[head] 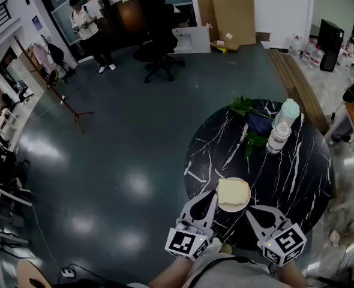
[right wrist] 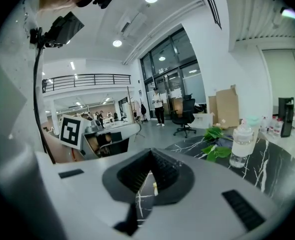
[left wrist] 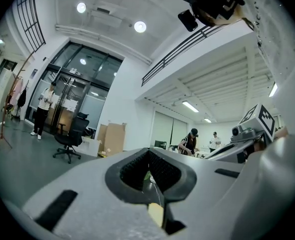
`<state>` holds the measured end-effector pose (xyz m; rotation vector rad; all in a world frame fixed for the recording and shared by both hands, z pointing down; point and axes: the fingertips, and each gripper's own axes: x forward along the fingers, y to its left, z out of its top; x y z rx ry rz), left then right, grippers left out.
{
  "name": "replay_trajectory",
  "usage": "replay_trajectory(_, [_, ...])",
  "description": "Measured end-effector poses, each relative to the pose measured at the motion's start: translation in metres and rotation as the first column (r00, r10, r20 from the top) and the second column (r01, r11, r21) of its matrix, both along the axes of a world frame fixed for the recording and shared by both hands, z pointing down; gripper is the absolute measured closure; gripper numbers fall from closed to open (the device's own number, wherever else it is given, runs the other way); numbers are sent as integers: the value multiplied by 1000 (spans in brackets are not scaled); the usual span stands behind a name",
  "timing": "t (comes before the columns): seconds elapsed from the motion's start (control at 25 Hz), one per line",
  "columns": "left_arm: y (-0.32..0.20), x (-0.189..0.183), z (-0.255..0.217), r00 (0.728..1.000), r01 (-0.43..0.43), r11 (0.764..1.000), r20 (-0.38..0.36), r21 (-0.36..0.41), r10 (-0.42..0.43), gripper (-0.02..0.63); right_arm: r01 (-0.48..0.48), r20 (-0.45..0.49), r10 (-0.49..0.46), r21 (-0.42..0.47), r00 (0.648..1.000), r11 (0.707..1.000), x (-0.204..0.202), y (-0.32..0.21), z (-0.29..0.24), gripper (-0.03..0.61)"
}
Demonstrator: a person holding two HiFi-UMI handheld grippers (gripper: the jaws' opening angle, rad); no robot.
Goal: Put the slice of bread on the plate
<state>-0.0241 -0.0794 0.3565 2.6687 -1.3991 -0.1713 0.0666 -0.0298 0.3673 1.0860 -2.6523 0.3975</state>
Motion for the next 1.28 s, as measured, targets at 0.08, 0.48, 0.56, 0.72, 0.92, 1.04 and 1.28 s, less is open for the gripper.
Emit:
replay_trajectory(0.08, [-2, -3, -3, 1000, 10, 1000, 3, 6, -10, 606, 7, -6, -7, -1, 1000, 1000, -1, 0, 1, 568])
replay_trajectory(0.48, [-3, -21, 8, 998, 59, 998, 0, -17, -59, 606, 37, -43, -37, -5, 998, 999, -7, -2, 7, 568])
replay_trajectory(0.56, [-3, -28, 8, 997, 78, 997, -8, -22, -79, 604, 37, -47, -38, -5, 998, 999, -8, -3, 8, 568])
replay_trajectory(0.72, [-2, -37, 10, 994, 106, 994, -7, -23, -106, 606, 47, -51, -47, -3, 998, 999, -12, -3, 9, 568])
replay_trajectory(0.92, [-1, -45, 12, 992, 125, 992, -3, -26, -125, 606, 45, -47, -45, -2, 998, 999, -13, -4, 11, 568])
replay_trajectory(1.04, [2, -46, 12, 992, 123, 992, -8, -30, -124, 605, 46, -49, -46, -5, 998, 999, -15, -2, 9, 568])
replay_trajectory(1.28, [5, -49, 12, 993, 117, 993, -13, -28, -118, 606, 44, -51, -44, -7, 998, 999, -19, 1, 9, 568])
